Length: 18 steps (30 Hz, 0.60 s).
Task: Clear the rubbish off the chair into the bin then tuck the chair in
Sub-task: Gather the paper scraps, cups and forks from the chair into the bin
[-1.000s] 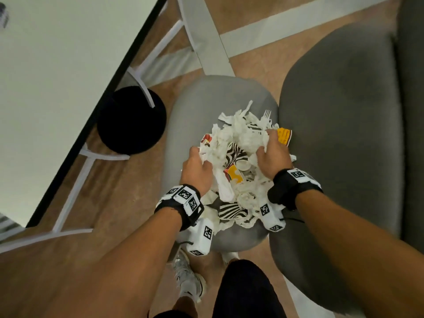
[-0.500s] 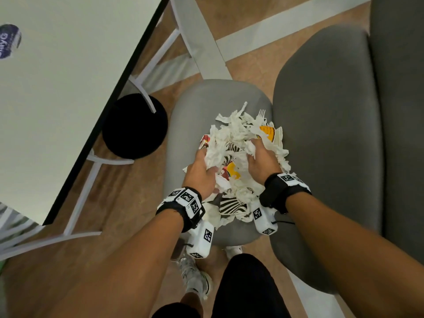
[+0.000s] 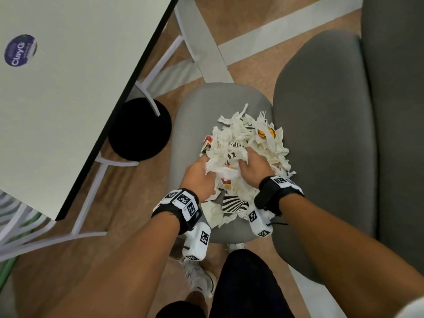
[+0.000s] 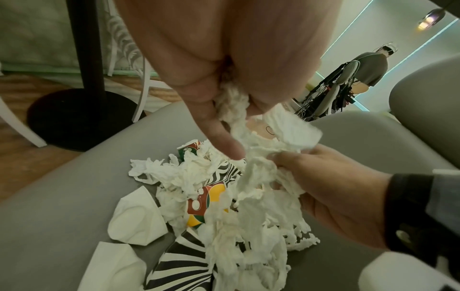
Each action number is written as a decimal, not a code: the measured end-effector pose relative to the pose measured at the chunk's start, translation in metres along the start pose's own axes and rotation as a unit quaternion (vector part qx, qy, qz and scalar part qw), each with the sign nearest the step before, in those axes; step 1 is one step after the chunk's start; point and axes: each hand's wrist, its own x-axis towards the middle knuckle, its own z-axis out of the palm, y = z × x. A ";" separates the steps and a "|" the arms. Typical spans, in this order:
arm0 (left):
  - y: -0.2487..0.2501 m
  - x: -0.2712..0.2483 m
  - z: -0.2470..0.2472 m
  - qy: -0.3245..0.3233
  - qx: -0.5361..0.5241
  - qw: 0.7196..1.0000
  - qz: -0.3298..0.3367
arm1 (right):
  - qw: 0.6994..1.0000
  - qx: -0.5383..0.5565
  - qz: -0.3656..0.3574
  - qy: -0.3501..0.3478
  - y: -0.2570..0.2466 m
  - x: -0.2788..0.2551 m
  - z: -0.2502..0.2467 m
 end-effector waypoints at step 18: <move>-0.060 -0.040 -0.011 0.160 -0.018 0.987 -0.011 | 0.999 0.011 0.009 0.047 -0.030 -0.024 0.046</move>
